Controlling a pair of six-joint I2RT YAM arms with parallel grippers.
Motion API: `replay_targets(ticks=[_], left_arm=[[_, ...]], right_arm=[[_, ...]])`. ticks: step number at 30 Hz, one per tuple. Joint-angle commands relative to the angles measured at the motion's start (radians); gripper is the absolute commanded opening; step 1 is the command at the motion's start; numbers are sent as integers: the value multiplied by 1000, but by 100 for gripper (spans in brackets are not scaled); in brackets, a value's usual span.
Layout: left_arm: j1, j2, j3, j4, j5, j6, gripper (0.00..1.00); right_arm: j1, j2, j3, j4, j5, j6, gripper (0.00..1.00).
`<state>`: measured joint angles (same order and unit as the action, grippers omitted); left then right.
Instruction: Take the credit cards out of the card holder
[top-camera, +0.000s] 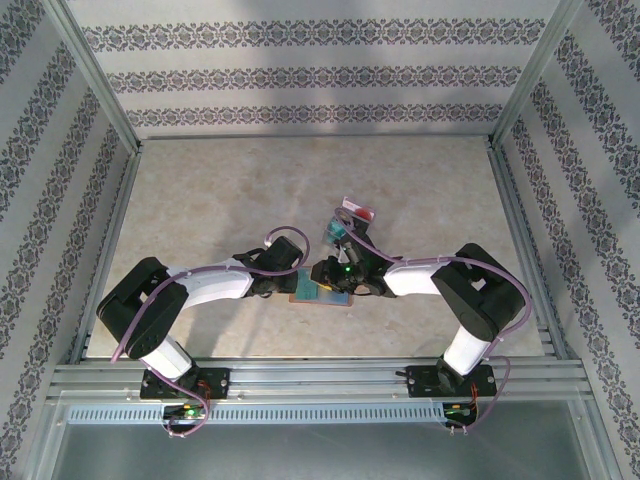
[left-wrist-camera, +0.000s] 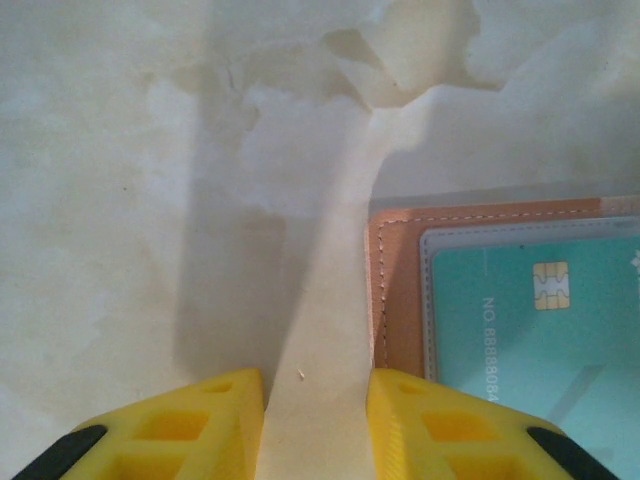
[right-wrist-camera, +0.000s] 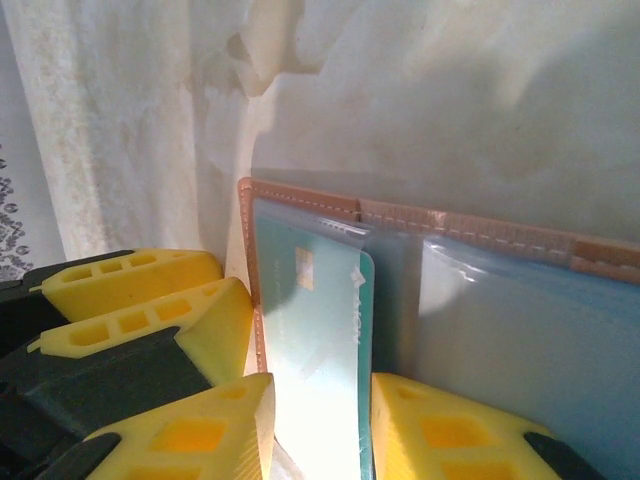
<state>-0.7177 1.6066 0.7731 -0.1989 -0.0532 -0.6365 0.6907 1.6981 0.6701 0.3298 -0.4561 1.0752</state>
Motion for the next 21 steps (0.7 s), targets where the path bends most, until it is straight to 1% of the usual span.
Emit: replay_targets(ticks=[1,4,7,12,21], left_arm=[[-12,52,-12,35,130,-17,33],[-14,53,-10,35,133,-17,33],[-15,58,-6,38,135,-16,31],[-20,61,-2,42,136,-19,31],[-20,48,0,25,119,-25,31]], right_arm=[[-1,-30,-18,96,-36,21,29],[-1,-34,-23,101,-38,18,28],[0,-28,-25,118,-43,18,27],[1,-19,-27,135,-51,15,25],[-4,-20,-45,135,-49,7,11]])
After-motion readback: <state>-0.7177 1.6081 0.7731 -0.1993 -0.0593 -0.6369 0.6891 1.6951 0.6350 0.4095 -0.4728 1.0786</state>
